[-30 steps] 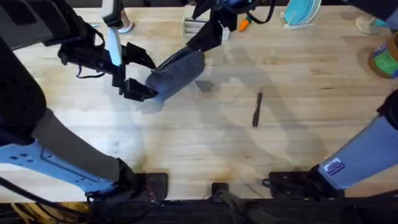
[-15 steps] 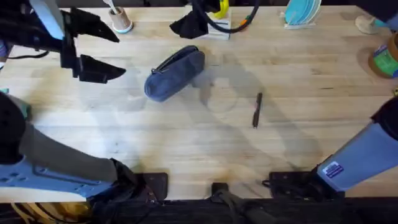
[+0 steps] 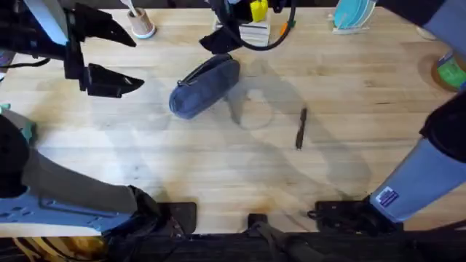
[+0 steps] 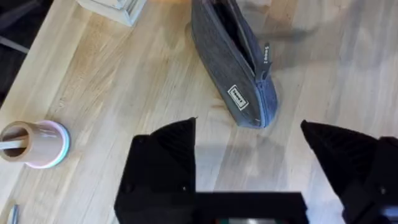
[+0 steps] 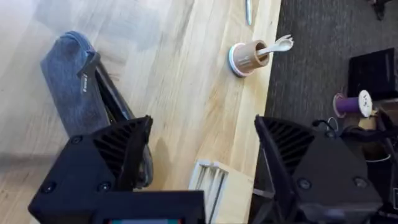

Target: Unzip the bag, pick up the pens from the table one at a time and place them inside, then zip the bag closed.

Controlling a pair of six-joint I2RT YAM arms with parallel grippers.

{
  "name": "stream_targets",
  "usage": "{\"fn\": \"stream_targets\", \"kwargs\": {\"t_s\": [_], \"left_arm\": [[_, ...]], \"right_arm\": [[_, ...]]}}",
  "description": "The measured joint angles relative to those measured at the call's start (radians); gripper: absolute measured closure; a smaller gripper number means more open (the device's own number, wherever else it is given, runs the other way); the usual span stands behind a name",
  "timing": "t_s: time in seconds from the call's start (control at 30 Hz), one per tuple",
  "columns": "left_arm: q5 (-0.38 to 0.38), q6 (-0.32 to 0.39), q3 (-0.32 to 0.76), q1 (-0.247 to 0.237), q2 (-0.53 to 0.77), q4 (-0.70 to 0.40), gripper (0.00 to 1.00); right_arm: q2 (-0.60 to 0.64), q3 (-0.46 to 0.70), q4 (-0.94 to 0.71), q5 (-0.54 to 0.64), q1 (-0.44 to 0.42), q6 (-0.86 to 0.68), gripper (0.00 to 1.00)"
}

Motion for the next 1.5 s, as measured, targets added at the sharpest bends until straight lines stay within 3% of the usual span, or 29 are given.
{"fn": "stream_targets", "kwargs": {"t_s": [0.07,0.27,0.3,0.57,0.67,0.8,1.2,1.5], "left_arm": [[0.000,0.000,0.000,0.000,0.000,0.000,0.005],[0.000,0.000,0.000,0.000,0.000,0.000,0.005],[0.000,0.000,0.000,0.000,0.000,0.000,0.005],[0.000,0.000,0.000,0.000,0.000,0.000,0.005],[0.000,0.000,0.000,0.000,0.000,0.000,0.006],[0.000,0.000,0.000,0.000,0.000,0.000,0.005],[0.000,0.000,0.000,0.000,0.000,0.000,0.005],[0.000,0.000,0.000,0.000,0.000,0.000,0.005]], "right_arm": [[0.000,0.000,0.001,0.002,0.000,-0.015,0.053],[0.000,0.000,-0.017,0.002,0.000,-0.027,0.901],[0.000,0.000,-0.034,0.003,0.000,-0.027,0.946],[0.005,0.000,-0.214,0.005,0.000,-0.117,0.968],[0.033,0.002,-0.214,0.005,0.000,-0.152,0.968],[0.165,0.003,-0.216,0.005,0.000,-0.181,0.968],[0.228,0.003,-0.193,-0.002,0.006,-0.185,0.968],[0.305,0.003,-0.199,-0.058,0.060,-0.185,0.969]]}}
